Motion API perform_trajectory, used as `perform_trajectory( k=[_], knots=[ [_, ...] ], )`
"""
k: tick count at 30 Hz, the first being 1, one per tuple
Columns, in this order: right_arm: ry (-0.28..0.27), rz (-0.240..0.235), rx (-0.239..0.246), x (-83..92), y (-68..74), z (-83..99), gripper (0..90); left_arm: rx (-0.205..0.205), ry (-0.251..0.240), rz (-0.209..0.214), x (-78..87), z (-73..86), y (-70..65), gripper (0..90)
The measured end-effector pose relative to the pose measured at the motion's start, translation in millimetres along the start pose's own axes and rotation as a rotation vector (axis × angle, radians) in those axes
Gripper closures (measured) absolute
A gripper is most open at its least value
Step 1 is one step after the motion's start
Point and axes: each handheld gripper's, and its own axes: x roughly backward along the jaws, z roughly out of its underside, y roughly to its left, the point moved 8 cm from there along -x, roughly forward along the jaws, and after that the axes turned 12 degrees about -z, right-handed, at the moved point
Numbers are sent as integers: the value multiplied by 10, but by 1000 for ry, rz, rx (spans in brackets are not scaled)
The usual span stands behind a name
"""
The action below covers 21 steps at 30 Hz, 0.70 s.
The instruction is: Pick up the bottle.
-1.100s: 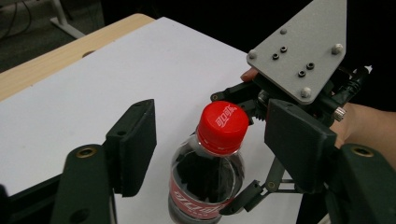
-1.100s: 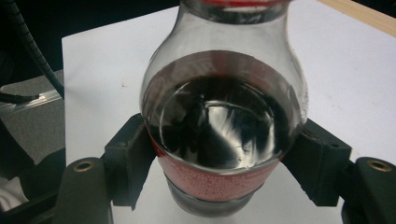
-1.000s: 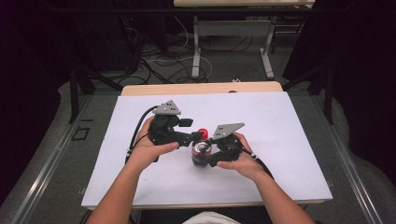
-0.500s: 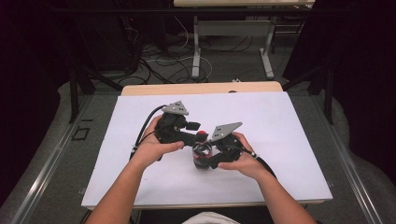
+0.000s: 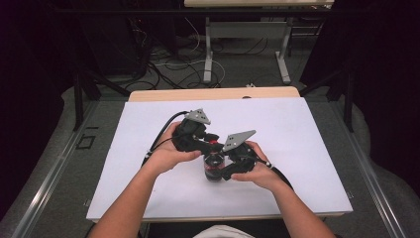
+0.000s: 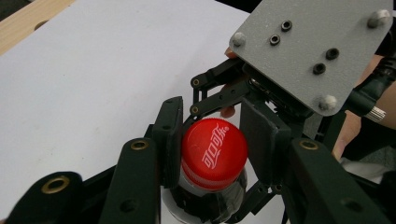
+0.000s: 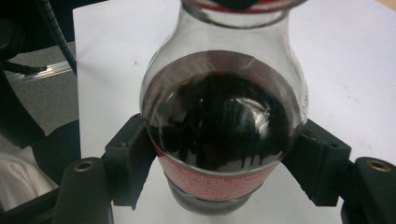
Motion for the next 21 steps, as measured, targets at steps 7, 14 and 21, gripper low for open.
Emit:
perform_trajectory(
  k=[7, 14, 21],
  knots=[
    [-11, 31, -19, 27, -38, -6, 295, 34, -15, -58, -42, -44, 4, 614],
    [-17, 99, -55, 46, -106, -3, 296, 113, -25, -166, -111, -98, 3, 616],
    [-3, 162, -93, 39, -137, 9, 297, 202, -20, -305, -174, -117, -4, 617]
  ],
)
